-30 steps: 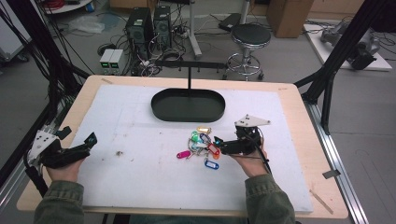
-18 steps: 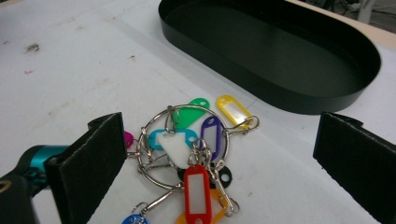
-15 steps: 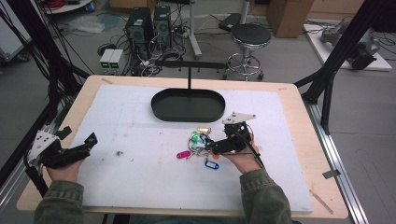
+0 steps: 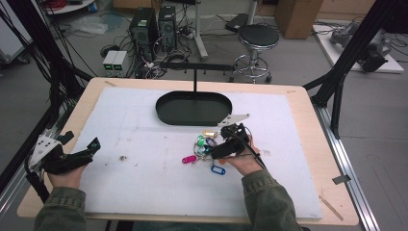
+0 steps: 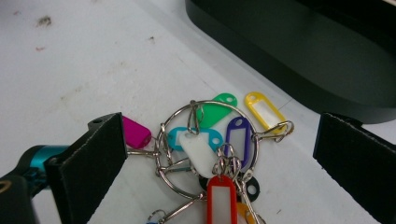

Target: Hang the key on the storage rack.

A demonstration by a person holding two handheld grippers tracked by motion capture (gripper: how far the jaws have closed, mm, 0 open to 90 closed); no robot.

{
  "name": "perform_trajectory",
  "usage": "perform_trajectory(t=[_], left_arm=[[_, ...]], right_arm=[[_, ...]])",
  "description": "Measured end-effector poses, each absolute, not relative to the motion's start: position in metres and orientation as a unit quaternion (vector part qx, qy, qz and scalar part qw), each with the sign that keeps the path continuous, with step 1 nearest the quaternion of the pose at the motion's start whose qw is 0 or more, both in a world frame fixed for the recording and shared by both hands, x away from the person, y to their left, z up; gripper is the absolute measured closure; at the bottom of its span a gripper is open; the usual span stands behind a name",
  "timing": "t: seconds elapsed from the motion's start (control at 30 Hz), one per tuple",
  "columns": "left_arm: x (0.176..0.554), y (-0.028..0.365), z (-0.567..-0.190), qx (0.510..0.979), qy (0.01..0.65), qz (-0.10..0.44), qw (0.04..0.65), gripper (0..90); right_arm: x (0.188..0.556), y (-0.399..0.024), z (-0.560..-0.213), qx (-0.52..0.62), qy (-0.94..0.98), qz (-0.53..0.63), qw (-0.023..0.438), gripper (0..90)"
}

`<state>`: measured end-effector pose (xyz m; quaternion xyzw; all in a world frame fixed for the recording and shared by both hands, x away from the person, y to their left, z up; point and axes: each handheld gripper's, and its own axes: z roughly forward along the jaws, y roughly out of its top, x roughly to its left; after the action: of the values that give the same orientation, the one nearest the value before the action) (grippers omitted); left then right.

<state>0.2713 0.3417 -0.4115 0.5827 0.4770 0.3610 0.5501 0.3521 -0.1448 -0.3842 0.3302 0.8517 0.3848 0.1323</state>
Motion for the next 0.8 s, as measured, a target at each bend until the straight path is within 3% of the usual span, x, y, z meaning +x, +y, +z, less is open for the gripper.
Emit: perform_trajectory(t=[0.8], left_arm=[[0.273, 0.34, -0.412, 0.59, 0.474, 0.355, 0.55, 1.8]], right_arm=[[0.367, -0.108, -0.393, 0.286, 0.913, 0.278, 0.085, 1.8]])
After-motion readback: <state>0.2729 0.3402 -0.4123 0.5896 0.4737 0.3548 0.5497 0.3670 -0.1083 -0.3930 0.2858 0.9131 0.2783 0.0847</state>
